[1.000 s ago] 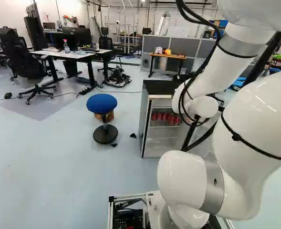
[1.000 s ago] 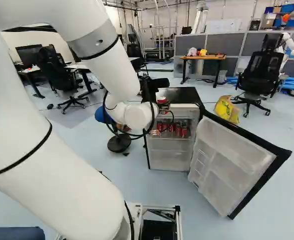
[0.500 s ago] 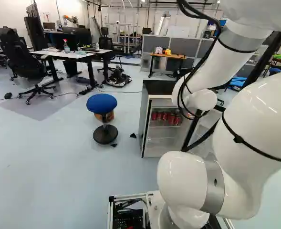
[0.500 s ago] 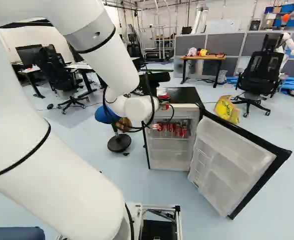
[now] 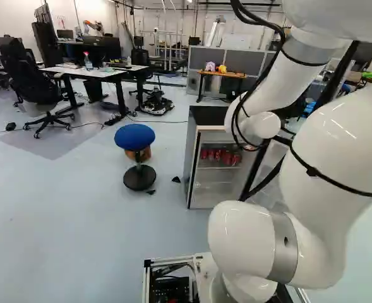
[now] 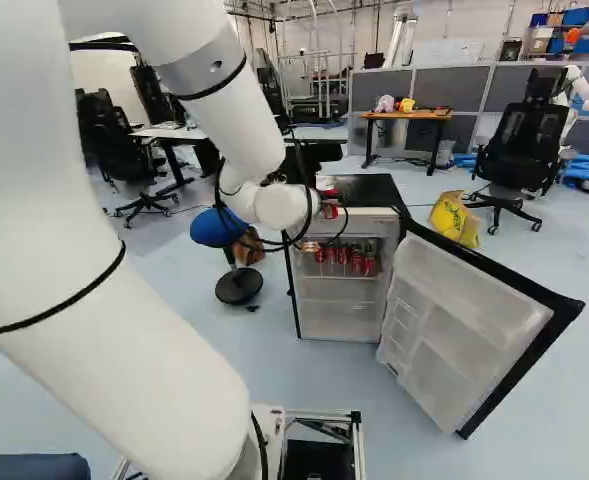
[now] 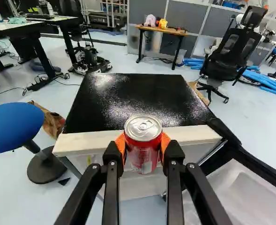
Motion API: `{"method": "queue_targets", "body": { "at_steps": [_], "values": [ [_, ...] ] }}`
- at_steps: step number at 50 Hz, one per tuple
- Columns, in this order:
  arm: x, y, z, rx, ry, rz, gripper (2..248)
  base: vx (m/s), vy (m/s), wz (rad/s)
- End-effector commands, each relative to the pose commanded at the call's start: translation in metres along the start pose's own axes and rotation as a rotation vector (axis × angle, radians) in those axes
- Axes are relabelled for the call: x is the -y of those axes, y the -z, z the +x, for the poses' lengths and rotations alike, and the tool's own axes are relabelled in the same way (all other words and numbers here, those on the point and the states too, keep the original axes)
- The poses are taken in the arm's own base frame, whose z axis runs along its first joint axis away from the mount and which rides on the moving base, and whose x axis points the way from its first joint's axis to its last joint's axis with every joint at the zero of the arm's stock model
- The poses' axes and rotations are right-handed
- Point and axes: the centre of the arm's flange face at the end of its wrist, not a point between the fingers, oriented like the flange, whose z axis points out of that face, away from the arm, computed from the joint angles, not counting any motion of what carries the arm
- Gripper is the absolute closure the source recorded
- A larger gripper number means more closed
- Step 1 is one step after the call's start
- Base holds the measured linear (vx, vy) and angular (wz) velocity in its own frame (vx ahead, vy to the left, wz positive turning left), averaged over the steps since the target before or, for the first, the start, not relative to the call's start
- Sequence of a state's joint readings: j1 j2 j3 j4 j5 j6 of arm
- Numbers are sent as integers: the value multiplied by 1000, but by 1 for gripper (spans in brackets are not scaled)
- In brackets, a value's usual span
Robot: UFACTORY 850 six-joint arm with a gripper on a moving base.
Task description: Grab a drink from the fridge
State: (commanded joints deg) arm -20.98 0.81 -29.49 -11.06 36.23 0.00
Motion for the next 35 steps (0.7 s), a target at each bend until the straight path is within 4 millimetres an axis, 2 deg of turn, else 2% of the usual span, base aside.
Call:
{"method": "queue_targets", "body": {
  "at_steps": [35],
  "values": [
    [5, -45, 19, 9, -92, -40, 156, 0, 0, 0]
  ]
}}
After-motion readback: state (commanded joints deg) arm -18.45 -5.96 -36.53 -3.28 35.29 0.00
